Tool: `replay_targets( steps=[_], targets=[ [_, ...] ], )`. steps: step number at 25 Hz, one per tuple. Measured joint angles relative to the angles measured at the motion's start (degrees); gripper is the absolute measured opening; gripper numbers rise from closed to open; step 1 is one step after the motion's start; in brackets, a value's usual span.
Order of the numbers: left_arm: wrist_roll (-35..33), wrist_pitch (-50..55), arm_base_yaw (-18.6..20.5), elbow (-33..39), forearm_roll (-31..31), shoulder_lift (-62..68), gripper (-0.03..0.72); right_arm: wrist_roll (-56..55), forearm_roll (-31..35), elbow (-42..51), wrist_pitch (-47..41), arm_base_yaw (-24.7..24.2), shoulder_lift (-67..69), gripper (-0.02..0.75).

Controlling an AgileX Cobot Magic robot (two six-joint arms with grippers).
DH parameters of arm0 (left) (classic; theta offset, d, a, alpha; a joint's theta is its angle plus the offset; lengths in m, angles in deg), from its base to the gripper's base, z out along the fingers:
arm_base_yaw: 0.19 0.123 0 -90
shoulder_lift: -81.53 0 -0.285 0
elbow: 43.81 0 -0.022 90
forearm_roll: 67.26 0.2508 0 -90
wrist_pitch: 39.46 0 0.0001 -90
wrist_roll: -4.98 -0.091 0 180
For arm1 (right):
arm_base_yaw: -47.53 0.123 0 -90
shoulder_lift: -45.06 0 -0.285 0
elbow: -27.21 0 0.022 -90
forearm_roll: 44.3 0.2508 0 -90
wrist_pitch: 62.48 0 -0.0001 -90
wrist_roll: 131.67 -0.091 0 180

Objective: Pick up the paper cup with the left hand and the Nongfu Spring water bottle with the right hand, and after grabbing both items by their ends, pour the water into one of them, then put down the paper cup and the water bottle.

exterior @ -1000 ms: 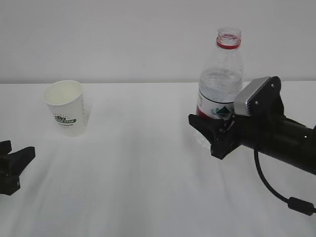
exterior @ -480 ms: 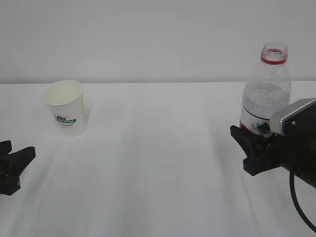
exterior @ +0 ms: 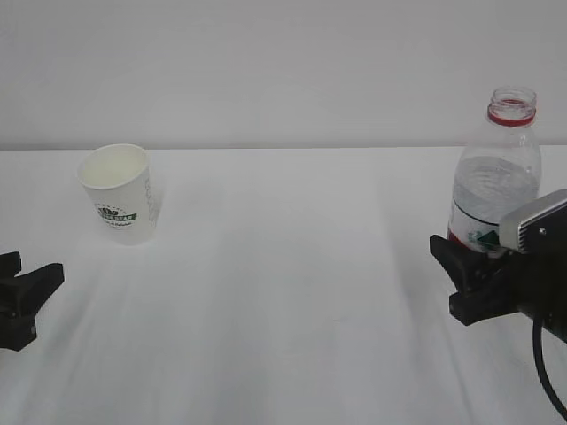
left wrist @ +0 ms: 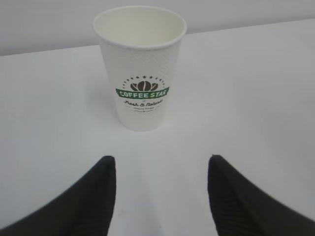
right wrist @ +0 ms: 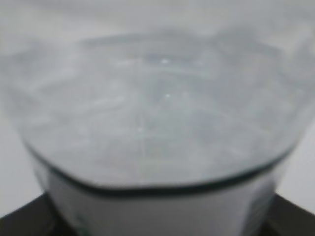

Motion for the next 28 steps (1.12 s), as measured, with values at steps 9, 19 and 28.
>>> replay_targets(
  steps=[9,19,28],
  targets=[
    [0.0,0.0,0.0,0.0,0.1,0.0,0.433,-3.1,1.6,0.0,0.0,0.0,-0.2,0.482],
    [0.0,0.0,0.0,0.0,0.1,3.4,0.433,-5.7,6.0,-0.5,0.1,0.0,-2.3,0.482],
    [0.0,-0.1,0.0,0.0,0.0,4.5,0.457,-5.8,5.7,-0.5,0.1,0.0,-2.3,0.482]
  ],
)
